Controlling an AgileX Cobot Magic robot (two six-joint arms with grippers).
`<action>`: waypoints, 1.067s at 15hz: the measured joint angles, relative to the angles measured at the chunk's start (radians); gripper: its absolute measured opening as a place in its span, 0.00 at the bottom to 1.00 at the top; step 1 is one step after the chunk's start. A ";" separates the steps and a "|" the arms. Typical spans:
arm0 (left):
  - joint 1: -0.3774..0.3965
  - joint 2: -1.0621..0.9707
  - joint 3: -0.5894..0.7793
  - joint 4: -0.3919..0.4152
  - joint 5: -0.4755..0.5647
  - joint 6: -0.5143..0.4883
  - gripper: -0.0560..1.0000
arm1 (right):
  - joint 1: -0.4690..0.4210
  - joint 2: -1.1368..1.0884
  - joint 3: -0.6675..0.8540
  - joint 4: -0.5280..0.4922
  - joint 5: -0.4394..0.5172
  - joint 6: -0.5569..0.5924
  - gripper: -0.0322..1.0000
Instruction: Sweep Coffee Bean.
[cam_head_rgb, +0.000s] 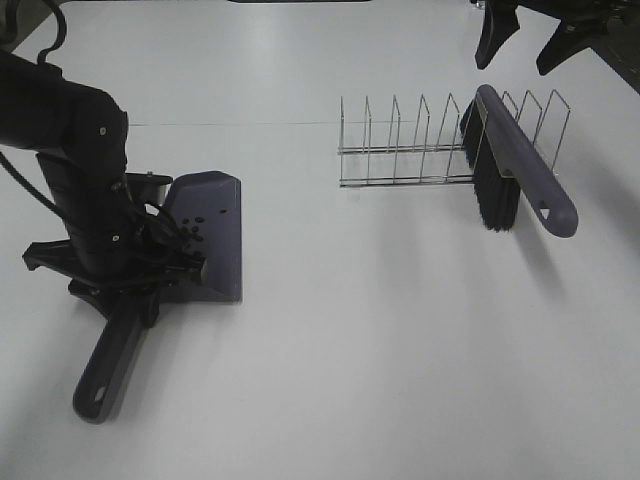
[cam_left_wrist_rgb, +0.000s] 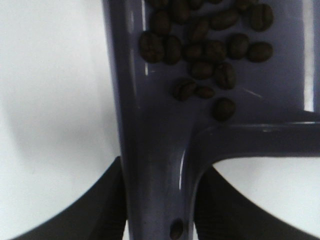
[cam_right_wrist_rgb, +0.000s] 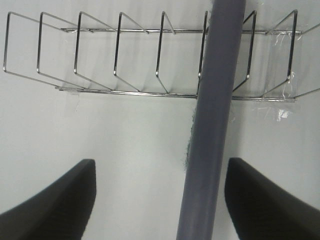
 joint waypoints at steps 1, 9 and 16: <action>0.000 0.012 -0.027 -0.002 0.015 0.006 0.38 | 0.000 -0.006 0.000 0.005 -0.001 0.000 0.64; 0.000 0.062 -0.096 -0.028 0.046 0.023 0.49 | 0.004 -0.011 0.000 0.038 -0.001 0.000 0.64; 0.000 -0.015 -0.096 -0.029 0.119 0.042 0.66 | 0.004 -0.015 0.003 0.038 -0.001 0.000 0.64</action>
